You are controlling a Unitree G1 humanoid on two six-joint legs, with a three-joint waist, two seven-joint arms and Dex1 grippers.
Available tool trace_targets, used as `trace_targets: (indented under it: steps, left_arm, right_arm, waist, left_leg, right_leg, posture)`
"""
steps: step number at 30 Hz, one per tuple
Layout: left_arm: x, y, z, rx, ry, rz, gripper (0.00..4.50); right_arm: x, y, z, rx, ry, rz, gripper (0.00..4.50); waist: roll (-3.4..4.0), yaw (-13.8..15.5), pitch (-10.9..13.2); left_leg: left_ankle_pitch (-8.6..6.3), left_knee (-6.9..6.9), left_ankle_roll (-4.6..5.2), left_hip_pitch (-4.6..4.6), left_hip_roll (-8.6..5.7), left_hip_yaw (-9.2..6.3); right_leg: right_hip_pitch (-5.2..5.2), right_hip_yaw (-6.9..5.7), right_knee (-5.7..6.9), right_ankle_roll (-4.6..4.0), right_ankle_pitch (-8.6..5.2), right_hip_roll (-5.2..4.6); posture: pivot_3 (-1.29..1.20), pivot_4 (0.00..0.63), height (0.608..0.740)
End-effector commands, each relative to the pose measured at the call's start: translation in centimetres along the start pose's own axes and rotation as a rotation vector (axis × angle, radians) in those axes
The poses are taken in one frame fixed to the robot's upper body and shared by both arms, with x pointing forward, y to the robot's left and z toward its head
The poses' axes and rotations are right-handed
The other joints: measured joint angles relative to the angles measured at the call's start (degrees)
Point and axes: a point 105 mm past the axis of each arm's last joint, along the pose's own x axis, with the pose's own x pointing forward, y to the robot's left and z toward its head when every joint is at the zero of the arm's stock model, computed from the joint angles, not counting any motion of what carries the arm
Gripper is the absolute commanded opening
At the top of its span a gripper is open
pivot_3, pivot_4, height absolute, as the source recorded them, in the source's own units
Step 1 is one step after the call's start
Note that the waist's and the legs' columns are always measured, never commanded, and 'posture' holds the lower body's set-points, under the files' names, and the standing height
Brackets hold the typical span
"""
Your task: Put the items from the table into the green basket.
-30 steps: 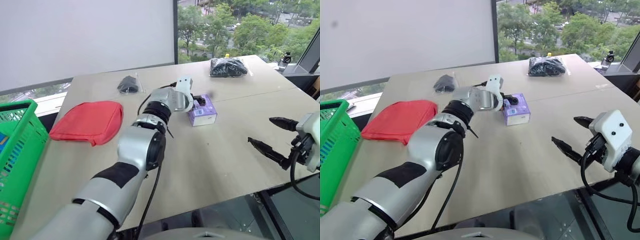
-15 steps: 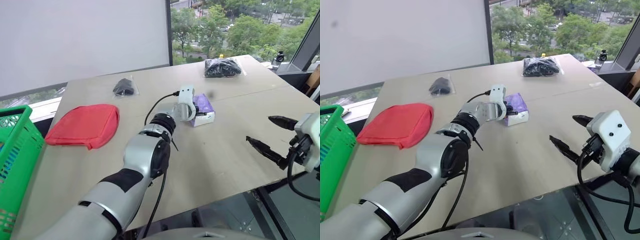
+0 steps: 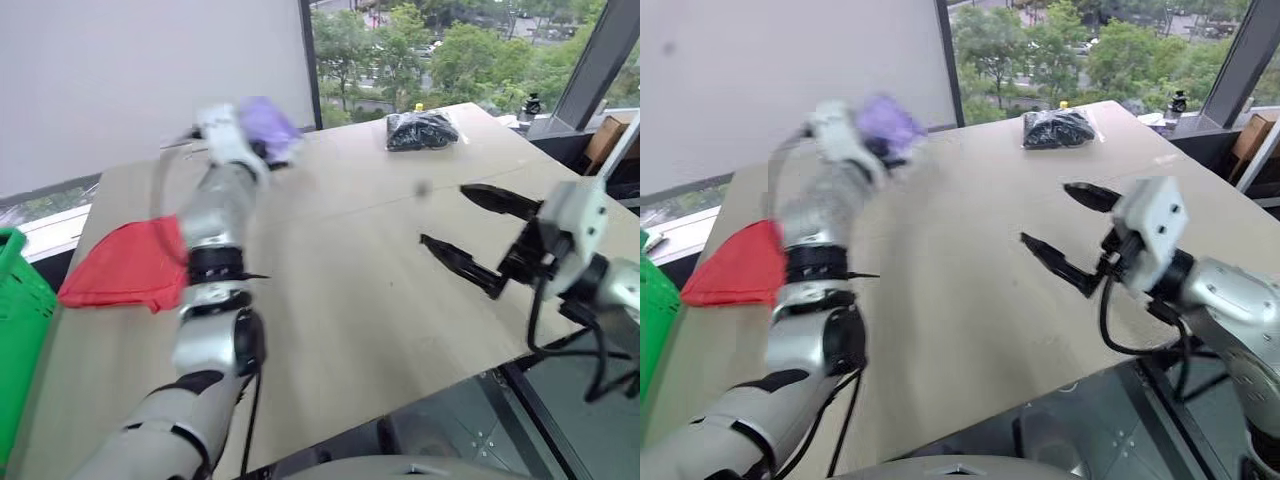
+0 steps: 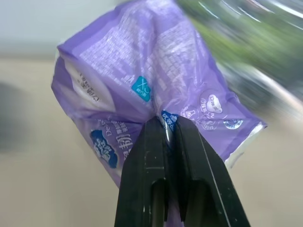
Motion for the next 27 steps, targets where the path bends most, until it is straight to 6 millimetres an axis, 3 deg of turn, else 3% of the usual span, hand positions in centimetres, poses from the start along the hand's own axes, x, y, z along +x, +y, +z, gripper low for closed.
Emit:
trace_targets:
  steps: [1, 7, 10, 14, 18, 21, 23, 27]
  left_arm:
    - [-2.7, 5.0, 6.1, 0.054, -0.230, 0.195, 0.02]
    - [-7.0, 14.0, 7.0, 0.051, -0.224, 0.544, 0.02]
    - [-8.5, 16.6, 6.4, 0.023, -0.192, 0.635, 0.02]
    - [-9.4, 18.3, 5.0, -0.008, -0.126, 0.683, 0.02]
    - [-10.1, 19.4, 3.6, -0.055, -0.083, 0.709, 0.02]
    - [-11.1, 20.2, 3.7, -0.074, -0.122, 0.723, 0.99]
    - [-11.7, 20.8, 4.2, -0.047, -0.144, 0.763, 1.92]
    - [-11.3, 19.4, 5.2, -0.007, -0.180, 0.703, 3.44]
  right_arm:
    - [2.1, 0.4, 1.0, -0.030, -0.070, 0.106, 4.50]
    - [3.7, 1.4, 2.9, -0.080, -0.176, 0.299, 4.50]
    - [3.5, 2.1, 3.9, -0.099, -0.235, 0.398, 4.50]
    - [3.4, 2.3, 4.4, -0.107, -0.264, 0.459, 4.50]
    - [3.5, 2.4, 4.6, -0.113, -0.279, 0.481, 4.50]
    - [3.6, 2.5, 4.7, -0.114, -0.283, 0.491, 4.50]
    - [3.6, 2.5, 4.6, -0.114, -0.280, 0.495, 4.50]
    - [3.7, 2.2, 4.3, -0.115, -0.267, 0.485, 4.50]
  waist:
    - [-0.12, 3.17, 0.04]
    - [-0.59, 12.33, -0.25]
    - [-0.87, 15.88, -0.41]
    - [-1.27, 19.00, -0.64]
    - [-1.28, 19.99, -0.65]
    - [-1.30, 20.16, -0.66]
    - [-1.30, 20.16, -0.66]
    - [-1.32, 20.32, -0.69]
  left_leg:
    - [0.01, 0.00, -0.02, 0.00, -0.04, -0.09]
    - [0.06, 0.05, -0.10, -0.95, -0.47, -0.52]
    - [0.05, 0.00, -0.08, -1.06, -0.79, -0.88]
    - [0.06, 0.05, -0.08, -1.27, -0.89, -1.22]
    - [0.16, 0.06, -0.24, -1.27, -0.88, -1.26]
    - [0.23, 0.04, -0.37, -1.27, -0.81, -1.34]
    - [0.28, 0.01, -0.46, -1.26, -0.76, -1.37]
    - [0.30, -0.02, -0.49, -1.23, -0.72, -1.39]
  right_leg:
    - [-0.03, -0.08, -0.01, -0.05, 0.03, -0.05]
    - [-0.97, -0.55, -0.02, -0.20, 0.10, -0.50]
    - [-0.94, -0.94, -0.11, -0.20, 0.10, -0.83]
    - [-0.91, -1.33, -0.29, -0.20, 0.09, -0.93]
    - [-0.87, -1.39, -0.27, -0.22, 0.08, -0.93]
    - [-0.88, -1.48, -0.19, -0.34, 0.10, -0.90]
    - [-0.88, -1.55, -0.16, -0.44, 0.12, -0.87]
    - [-0.88, -1.60, -0.09, -0.49, 0.11, -0.86]
  posture:
    - [0.07, 0.000, 0.740]
    - [0.19, 0.000, 0.740]
    - [0.22, 0.000, 0.740]
    - [0.24, 0.000, 0.740]
    - [0.25, 0.000, 0.740]
    - [0.26, 0.000, 0.740]
    - [0.27, 0.000, 0.740]
    - [0.27, 0.000, 0.740]
